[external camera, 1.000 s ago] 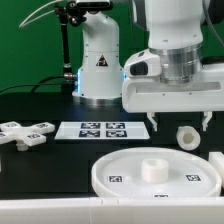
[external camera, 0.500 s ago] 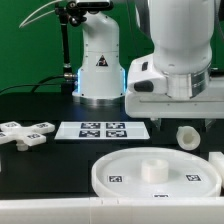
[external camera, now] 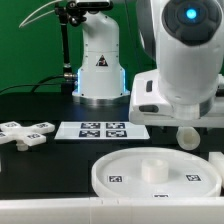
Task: Assemble round table
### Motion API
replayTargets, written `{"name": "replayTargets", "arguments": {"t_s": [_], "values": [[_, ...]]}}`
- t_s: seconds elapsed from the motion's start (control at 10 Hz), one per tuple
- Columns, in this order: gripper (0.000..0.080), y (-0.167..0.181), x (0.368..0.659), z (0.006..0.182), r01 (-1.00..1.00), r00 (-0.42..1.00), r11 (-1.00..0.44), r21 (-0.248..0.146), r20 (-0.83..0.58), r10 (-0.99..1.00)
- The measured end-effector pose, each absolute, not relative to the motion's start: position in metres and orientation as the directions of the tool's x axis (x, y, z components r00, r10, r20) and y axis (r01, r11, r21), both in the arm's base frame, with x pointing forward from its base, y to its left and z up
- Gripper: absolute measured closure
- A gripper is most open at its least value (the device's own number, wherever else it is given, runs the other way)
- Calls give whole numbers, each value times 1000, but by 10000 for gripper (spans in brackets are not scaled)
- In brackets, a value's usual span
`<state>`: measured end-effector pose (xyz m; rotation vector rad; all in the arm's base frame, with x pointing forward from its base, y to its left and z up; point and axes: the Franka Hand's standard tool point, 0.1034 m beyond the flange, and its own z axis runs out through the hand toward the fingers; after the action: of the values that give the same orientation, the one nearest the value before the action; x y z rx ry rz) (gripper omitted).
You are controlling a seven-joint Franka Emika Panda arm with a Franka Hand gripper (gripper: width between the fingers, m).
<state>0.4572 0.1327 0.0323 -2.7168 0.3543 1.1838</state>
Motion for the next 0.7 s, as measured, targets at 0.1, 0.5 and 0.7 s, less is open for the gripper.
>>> {"name": "replayTargets", "arguments": {"t_s": [0.1,0.5,0.7], "values": [[151,134,456,31,-268,615,-962,-46,-777,-134],[151,135,456,16,-260,551,-965,-45,-827,-110],[151,136,456,14,-258,555,-965,-46,-825,-109]]}}
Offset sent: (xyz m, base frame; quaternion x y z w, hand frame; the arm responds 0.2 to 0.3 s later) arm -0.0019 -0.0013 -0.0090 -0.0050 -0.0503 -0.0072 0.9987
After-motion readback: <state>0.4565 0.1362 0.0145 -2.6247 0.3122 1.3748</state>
